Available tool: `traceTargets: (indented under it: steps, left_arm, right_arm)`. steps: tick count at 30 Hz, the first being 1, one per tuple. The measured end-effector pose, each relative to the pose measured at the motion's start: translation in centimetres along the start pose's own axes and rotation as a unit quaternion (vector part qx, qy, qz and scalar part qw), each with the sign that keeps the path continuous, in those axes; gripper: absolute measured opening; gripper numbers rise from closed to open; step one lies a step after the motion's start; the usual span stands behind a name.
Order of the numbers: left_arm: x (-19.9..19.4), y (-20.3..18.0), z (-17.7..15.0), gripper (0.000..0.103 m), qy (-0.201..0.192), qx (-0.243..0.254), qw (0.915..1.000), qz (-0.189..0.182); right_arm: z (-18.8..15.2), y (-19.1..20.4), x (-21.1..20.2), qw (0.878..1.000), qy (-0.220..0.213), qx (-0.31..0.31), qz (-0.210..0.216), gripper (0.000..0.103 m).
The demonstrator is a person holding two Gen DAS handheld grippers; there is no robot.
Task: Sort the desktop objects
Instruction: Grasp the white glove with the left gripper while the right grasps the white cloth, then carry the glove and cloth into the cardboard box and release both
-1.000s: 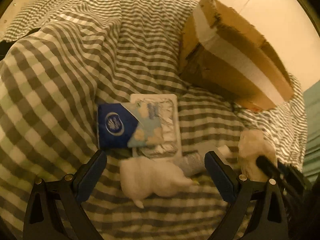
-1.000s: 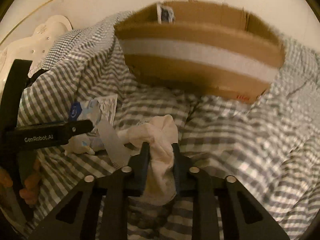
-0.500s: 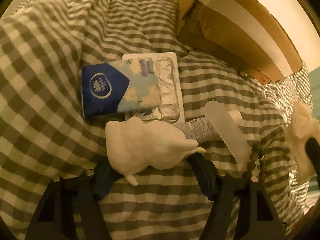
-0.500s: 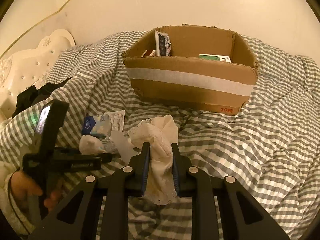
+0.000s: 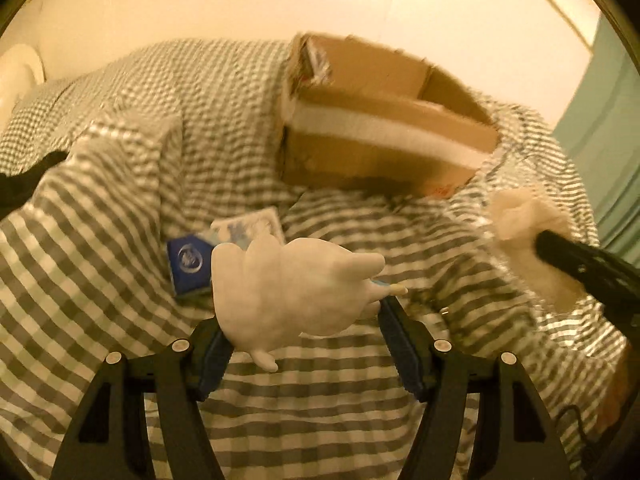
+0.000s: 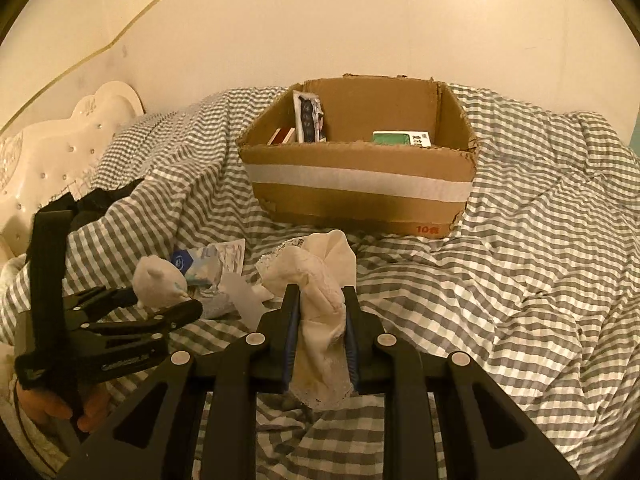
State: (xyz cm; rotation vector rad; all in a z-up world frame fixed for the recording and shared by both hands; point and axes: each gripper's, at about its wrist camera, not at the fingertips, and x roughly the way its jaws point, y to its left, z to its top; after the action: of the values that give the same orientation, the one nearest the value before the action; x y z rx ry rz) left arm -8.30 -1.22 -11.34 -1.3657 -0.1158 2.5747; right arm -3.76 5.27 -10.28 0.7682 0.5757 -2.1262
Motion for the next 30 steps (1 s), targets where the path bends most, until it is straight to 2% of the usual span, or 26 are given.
traceTargets:
  steps: [7,12,21,25,30]
  left_arm:
    - [-2.0,-0.6,0.9,0.070,-0.035,0.004,0.9993,-0.011]
    - [-3.6,-1.1,1.8,0.070,-0.067,0.004,0.9968,-0.044]
    - [-3.6,-1.7,2.9,0.070,-0.077,0.012,0.9955,-0.053]
    - [-3.3,-2.1,4.9,0.070,-0.089,0.019,0.9940,-0.061]
    - [-2.0,-2.8,9.0,0.070,-0.103,0.018,0.9924,-0.066]
  right_arm:
    - [0.2,-0.2,-1.5,1.000,-0.017,0.005,0.001,0.020]
    - [0.5,-0.6,-1.9,1.000,-0.024,0.009,0.003,0.020]
    - [1.1,-1.0,-2.0,1.000,-0.025,0.011,-0.003,0.020]
    - [2.8,-1.0,-3.0,0.999,-0.046,-0.009,-0.013,0.020]
    - [6.7,-1.6,-3.4,0.997,-0.070,-0.014,-0.013,0.020]
